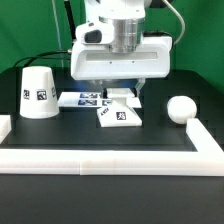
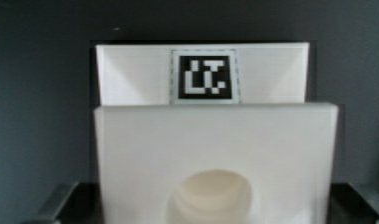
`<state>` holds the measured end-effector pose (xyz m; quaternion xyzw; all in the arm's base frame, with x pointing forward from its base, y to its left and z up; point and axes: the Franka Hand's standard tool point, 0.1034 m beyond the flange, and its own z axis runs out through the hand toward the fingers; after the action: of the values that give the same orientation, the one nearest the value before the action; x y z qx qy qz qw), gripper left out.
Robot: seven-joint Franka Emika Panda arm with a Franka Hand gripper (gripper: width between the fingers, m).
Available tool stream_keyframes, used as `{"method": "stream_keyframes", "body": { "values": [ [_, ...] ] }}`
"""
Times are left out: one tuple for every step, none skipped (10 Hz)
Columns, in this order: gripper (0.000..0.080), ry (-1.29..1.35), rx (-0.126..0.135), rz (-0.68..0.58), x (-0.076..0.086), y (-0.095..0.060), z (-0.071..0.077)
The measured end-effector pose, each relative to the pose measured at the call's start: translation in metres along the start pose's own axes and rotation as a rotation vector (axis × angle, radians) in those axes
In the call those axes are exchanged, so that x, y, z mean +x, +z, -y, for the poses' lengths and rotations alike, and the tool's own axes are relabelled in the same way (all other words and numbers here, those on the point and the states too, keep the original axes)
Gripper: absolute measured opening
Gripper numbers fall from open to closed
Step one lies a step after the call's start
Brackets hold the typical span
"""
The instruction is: Assemble lamp
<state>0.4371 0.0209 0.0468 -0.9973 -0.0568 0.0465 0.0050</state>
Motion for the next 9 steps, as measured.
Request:
{"method": "stream_keyframes", "body": {
  "values": [
    [0.0535, -0.010, 0.000, -0.007, 0.014, -0.002, 0.005],
    [0.0535, -0.015, 0.000, -0.017, 0.026, -0.003, 0.009],
    [0.0535, -0.019, 0.000, -0.025, 0.036, -0.004, 0.011],
    [0.0535, -0.020, 0.000, -0.034, 0.044, -0.005, 0.012],
    [0.0535, -0.020, 0.000, -0.044, 0.053, -0.005, 0.015],
    [0.0536, -0.021, 0.001, -0.058, 0.066, -0.007, 0.017],
    [0.0536, -0.020, 0.001, -0.070, 0.077, -0.008, 0.020],
    [0.0537, -0.011, 0.002, -0.080, 0.086, -0.009, 0.023],
    [0.0537, -0.002, 0.004, -0.094, 0.098, -0.010, 0.025]
  ]
}}
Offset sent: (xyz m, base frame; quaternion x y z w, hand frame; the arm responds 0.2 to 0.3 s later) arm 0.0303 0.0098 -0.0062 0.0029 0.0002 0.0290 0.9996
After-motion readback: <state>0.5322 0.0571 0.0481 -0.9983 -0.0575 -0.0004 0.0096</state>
